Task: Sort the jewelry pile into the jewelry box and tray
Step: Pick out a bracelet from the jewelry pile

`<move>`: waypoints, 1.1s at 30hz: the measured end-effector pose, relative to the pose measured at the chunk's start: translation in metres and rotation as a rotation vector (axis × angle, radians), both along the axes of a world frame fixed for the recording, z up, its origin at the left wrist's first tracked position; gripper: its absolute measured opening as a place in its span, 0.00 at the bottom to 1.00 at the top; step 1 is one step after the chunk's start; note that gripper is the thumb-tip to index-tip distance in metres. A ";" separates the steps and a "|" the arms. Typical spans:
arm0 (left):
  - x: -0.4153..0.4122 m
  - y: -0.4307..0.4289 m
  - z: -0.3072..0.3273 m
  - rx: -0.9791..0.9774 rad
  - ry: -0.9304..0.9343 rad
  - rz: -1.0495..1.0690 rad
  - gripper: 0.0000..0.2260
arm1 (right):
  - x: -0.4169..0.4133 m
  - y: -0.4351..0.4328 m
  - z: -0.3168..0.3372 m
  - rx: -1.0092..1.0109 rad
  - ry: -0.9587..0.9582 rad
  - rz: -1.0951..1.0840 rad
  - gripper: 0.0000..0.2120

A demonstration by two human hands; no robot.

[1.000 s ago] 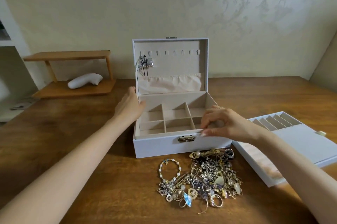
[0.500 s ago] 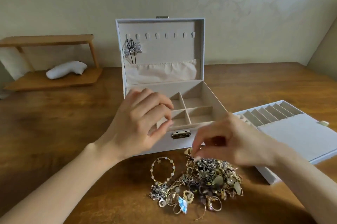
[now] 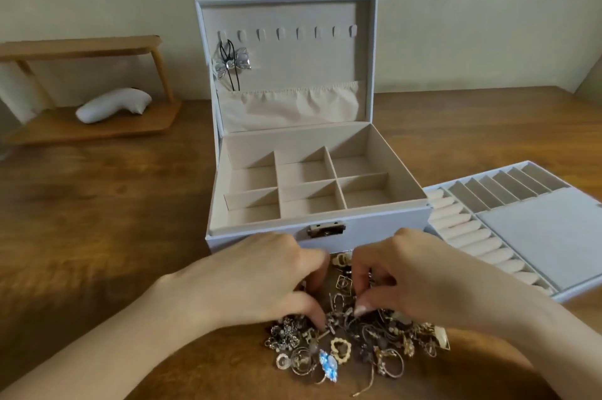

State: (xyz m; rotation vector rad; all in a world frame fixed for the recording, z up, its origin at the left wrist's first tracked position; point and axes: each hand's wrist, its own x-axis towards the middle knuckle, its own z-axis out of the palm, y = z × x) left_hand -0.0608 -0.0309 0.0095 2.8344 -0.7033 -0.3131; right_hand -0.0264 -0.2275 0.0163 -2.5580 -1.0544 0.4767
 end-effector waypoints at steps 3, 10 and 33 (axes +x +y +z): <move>0.002 0.001 -0.001 -0.038 0.021 0.020 0.19 | 0.011 -0.001 -0.002 0.120 -0.031 -0.061 0.07; 0.004 -0.004 0.000 -0.010 -0.044 -0.015 0.12 | 0.029 -0.007 -0.007 0.357 -0.012 -0.089 0.03; 0.000 0.010 0.017 -0.550 0.043 0.075 0.06 | 0.030 -0.013 0.003 0.757 0.507 0.047 0.05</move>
